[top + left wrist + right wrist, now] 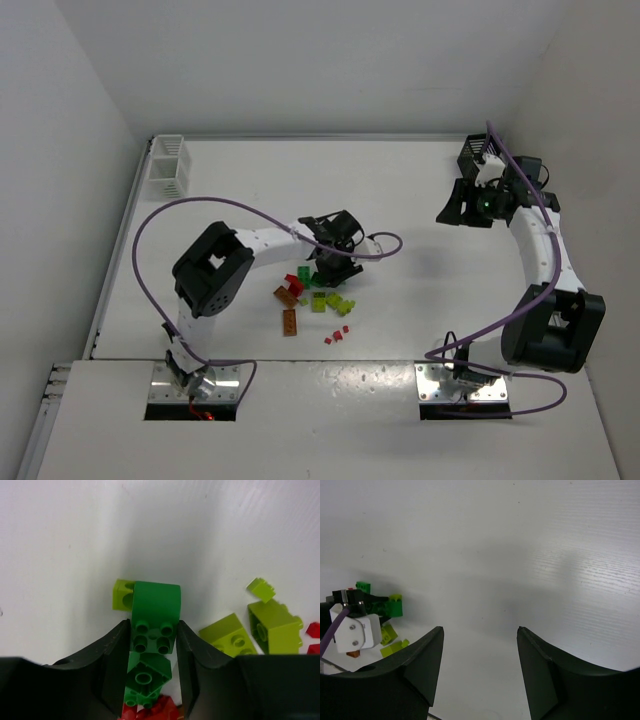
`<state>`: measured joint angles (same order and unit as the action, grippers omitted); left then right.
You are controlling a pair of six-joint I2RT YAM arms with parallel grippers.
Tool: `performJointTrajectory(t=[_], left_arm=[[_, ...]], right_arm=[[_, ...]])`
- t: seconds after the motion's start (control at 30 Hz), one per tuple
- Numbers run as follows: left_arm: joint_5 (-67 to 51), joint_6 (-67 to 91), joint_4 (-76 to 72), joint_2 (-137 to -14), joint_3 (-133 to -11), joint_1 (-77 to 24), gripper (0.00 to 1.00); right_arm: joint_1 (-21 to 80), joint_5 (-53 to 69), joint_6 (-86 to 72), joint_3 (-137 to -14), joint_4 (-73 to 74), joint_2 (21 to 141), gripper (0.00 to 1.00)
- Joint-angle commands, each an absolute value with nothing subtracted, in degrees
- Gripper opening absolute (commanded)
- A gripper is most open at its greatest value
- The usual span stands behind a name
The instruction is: Sort the legos into containers by color
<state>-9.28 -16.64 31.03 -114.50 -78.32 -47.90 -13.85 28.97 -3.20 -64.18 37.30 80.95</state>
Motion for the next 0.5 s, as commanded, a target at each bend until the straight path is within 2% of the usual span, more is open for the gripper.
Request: performJointTrajectory(t=[0.0, 0.3, 0.47], left_arm=[[-7.0, -18.6, 32.3, -110.1, -76.6, -46.7, 0.21], [-14.2, -20.1, 40.6, -92.3, -78.2, -42.9, 0.13], [-19.3, -14.2, 41.4, -86.1, -82.8, -29.5, 0.10]], right_arm=[[-14.2, 29.4, -2.8, -64.2, 35.5, 78.6, 0.60], [-13.5, 31.1, -2.8, -63.7, 36.0, 78.6, 0.60], [-13.5, 31.6, -2.8, -64.8, 36.0, 79.2, 0.60]])
